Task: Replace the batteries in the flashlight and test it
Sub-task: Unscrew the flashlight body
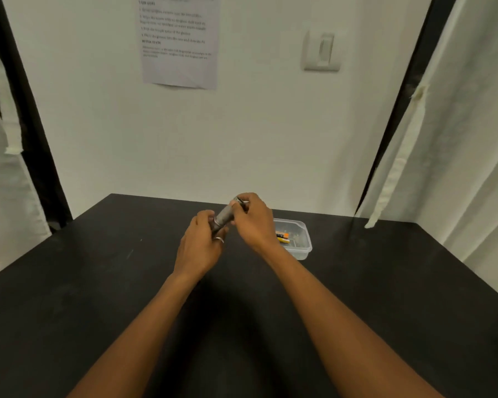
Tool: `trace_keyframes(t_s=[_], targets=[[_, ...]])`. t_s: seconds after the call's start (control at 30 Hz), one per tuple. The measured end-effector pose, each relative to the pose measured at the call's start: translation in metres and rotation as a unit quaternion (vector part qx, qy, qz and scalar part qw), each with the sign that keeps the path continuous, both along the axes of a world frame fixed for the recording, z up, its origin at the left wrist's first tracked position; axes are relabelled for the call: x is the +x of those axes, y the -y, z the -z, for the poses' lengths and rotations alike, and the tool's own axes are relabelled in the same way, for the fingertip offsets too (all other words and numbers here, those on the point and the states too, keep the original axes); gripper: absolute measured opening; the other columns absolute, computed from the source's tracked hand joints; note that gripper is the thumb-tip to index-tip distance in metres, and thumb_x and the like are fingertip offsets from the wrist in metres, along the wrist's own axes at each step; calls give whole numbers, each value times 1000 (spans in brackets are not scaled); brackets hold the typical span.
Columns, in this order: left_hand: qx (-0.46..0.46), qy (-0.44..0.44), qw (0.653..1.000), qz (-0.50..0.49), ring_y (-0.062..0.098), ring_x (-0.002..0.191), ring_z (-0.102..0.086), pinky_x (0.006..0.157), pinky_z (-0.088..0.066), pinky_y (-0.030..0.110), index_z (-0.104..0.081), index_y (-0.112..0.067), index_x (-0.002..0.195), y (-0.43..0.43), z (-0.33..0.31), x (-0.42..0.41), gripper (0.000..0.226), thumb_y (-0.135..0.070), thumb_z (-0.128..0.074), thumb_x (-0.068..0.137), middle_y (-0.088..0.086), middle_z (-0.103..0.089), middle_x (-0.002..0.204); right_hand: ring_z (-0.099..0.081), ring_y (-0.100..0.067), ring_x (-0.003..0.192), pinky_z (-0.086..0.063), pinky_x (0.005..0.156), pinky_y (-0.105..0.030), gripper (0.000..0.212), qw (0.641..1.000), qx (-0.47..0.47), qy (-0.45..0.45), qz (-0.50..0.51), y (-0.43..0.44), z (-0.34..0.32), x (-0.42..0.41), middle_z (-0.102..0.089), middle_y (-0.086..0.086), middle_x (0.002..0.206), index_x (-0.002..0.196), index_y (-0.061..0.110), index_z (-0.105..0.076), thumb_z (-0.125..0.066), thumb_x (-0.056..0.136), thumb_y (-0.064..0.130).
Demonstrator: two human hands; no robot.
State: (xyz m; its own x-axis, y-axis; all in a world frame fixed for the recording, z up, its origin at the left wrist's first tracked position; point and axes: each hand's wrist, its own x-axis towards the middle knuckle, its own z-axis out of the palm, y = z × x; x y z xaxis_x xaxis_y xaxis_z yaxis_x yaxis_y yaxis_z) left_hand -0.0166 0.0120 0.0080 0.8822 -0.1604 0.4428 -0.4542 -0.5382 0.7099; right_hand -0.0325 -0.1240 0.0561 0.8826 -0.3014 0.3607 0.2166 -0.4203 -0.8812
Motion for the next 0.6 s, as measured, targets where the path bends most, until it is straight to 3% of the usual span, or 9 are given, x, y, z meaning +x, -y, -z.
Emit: trace_keyframes(t_s=[0.07, 0.17, 0.33, 0.43, 0.6], targets=[[-40, -16, 999, 31, 12, 88, -61, 68, -50, 25, -50, -30, 116, 2, -3, -18, 25, -31, -66, 97, -4, -60, 108, -68, -15, 100, -63, 84, -32, 13, 999, 50, -2, 3, 7, -3, -24, -65, 2, 110, 116, 20, -60, -60, 103, 23], [-112, -52, 990, 61, 6, 87, -63, 65, -46, 12, -57, -32, 109, 4, -7, -44, 26, -32, -75, 91, -12, -64, 103, -73, -15, 96, -62, 75, -23, 14, 991, 132, -21, -5, 22, -3, -55, -70, -6, 112, 113, 15, -61, -62, 102, 24], [-236, -144, 955, 109, 16, 98, -70, 83, -61, 32, -66, -25, 112, 8, -1, -73, 30, -33, -80, 86, -3, -71, 108, -79, -18, 80, -63, 68, -25, 28, 971, 215, -106, -9, 49, 11, -97, -78, -10, 93, 106, 9, -71, -68, 98, 36], [-298, -179, 930, 120, 16, 101, -72, 79, -62, 28, -69, -21, 109, 14, 9, -81, 24, -31, -77, 88, -1, -74, 107, -76, -14, 67, -54, 53, -21, 42, 972, 202, -124, 6, 58, 29, -109, -78, -6, 81, 101, 10, -72, -65, 95, 52], [-267, -185, 942, 89, 15, 88, -73, 71, -61, 25, -73, -25, 102, 26, 31, -83, 22, -45, -71, 92, -2, -76, 96, -66, -4, 50, -44, 45, -18, 56, 978, 109, -148, 94, 63, 58, -111, -73, 2, 63, 86, 16, -74, -54, 94, 69]])
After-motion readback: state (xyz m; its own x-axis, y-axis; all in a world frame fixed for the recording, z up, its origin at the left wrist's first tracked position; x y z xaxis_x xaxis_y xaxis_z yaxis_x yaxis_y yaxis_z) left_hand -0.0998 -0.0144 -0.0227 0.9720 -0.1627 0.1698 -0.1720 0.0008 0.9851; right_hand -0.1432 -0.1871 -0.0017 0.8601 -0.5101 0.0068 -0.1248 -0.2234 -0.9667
